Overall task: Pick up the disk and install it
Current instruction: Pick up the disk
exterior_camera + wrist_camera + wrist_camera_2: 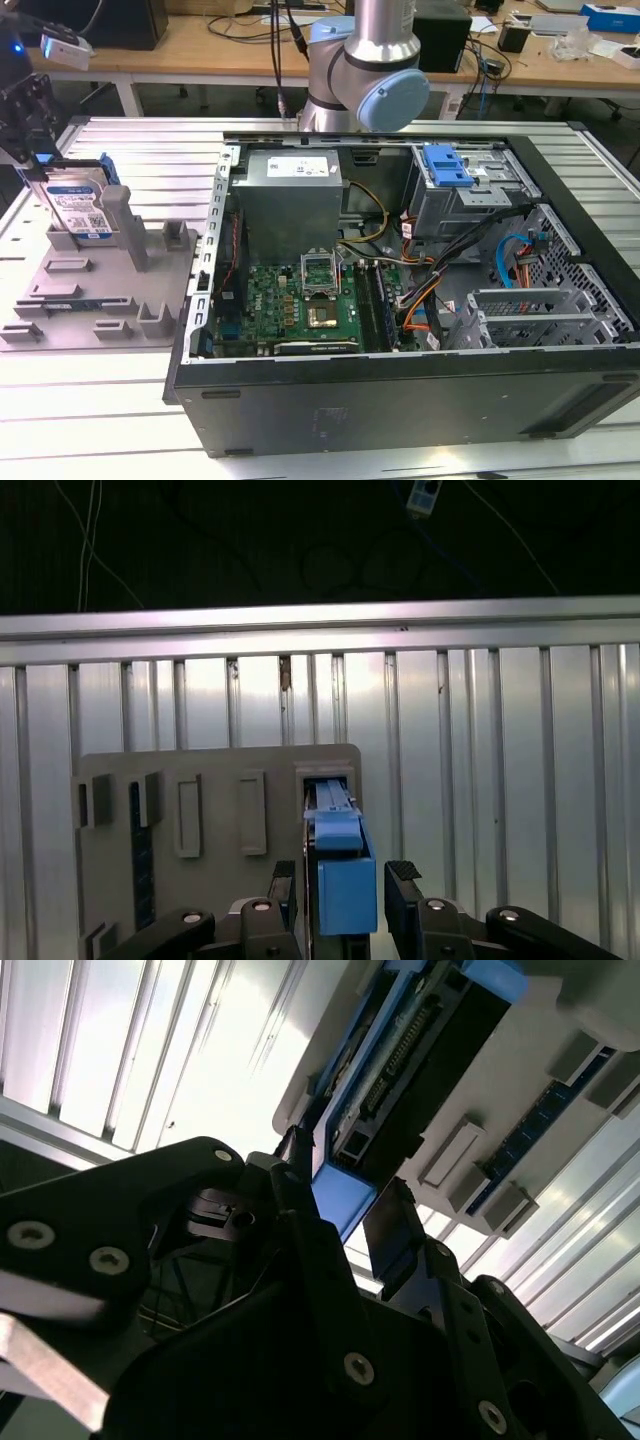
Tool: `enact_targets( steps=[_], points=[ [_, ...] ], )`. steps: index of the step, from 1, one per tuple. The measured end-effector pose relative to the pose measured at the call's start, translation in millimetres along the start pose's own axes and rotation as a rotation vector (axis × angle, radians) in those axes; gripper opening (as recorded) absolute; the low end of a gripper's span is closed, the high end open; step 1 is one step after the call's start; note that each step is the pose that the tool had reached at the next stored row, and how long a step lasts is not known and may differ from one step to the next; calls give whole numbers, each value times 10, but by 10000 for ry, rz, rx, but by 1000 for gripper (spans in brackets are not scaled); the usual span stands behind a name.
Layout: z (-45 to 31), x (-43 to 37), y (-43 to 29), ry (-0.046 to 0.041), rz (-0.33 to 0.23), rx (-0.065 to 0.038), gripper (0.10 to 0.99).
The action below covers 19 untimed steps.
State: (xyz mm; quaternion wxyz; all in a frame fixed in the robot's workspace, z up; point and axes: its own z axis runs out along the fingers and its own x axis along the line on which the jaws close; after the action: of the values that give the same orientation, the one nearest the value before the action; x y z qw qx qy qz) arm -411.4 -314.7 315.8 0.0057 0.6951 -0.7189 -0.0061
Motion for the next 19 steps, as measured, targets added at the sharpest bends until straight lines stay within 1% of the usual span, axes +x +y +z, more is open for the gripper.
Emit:
enact_targets(
  steps=[13,19],
  points=[
    [76,-4,8,4,-250,0,482],
    [92,-6,9,5,-314,0,482]
  ],
)
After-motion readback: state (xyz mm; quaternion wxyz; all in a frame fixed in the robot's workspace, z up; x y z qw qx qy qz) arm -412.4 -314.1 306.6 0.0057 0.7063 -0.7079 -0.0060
